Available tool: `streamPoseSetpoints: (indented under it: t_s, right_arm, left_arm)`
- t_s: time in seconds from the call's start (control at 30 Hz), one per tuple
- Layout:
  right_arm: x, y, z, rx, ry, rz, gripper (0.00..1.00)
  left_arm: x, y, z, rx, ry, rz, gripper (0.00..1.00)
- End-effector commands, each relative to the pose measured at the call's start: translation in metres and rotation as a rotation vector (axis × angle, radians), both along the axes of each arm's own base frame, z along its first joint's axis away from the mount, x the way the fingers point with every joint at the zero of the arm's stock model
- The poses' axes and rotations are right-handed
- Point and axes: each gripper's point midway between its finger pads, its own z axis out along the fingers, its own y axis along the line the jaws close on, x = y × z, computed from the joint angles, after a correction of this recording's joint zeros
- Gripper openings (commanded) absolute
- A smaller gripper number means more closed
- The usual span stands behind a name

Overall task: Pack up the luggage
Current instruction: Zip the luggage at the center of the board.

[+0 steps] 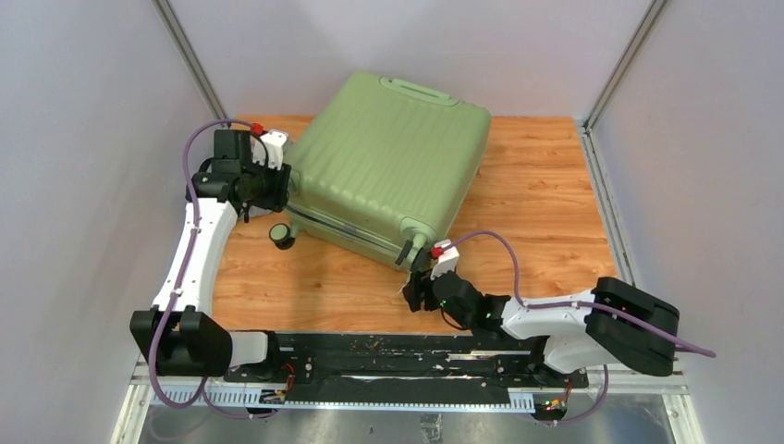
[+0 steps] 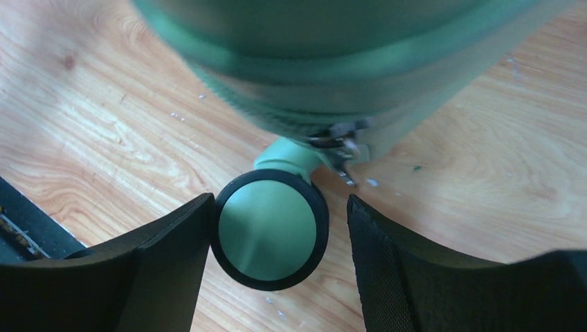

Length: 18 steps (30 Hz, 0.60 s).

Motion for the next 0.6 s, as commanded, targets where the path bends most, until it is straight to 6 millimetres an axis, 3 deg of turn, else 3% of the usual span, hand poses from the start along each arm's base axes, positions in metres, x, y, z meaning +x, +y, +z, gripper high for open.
streamPoseSetpoints:
  t_s: [0.0, 0.13, 0.37, 0.57]
  right_arm:
    - [0.024, -0.051, -0.01, 0.014, 0.02, -0.179, 0.71]
    - [0.039, -0.07, -0.013, 0.056, 0.054, -0.183, 0.71]
    - [0.034, -0.05, 0.002, 0.109, 0.072, 0.051, 0.72]
    - [0.041, -0.053, 0.021, 0.215, 0.136, 0.122, 0.72]
  left_arm:
    - [-0.01, -0.011, 0.026, -0.067, -0.086, 0.006, 0.08]
    - [-0.022, -0.017, 0.021, -0.096, -0.073, -0.006, 0.08]
    - [-0.038, -0.024, 0.005, -0.135, -0.029, -0.023, 0.07]
    - [-0.043, -0.03, -0.004, -0.173, 0.004, -0.024, 0.06]
